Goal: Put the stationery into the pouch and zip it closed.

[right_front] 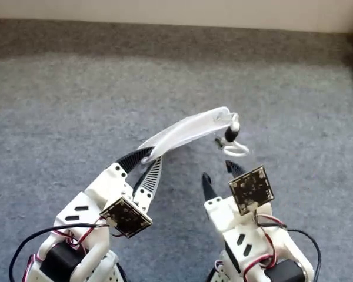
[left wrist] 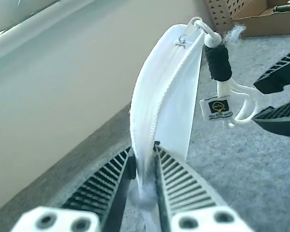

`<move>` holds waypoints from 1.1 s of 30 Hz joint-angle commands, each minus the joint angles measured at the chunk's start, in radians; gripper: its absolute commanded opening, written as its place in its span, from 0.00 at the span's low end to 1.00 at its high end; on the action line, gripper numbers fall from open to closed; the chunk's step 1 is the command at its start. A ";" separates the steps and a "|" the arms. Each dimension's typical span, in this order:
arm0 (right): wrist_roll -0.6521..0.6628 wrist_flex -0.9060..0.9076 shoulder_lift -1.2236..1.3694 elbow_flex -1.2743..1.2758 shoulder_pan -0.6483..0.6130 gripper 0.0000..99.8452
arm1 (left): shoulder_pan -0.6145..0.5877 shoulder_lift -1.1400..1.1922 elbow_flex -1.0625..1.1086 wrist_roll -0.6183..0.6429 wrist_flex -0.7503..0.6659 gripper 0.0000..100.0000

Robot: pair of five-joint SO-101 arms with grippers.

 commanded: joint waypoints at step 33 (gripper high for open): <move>-0.009 -0.226 -0.001 0.490 0.305 0.00 | -0.093 -0.002 0.148 0.126 0.376 0.17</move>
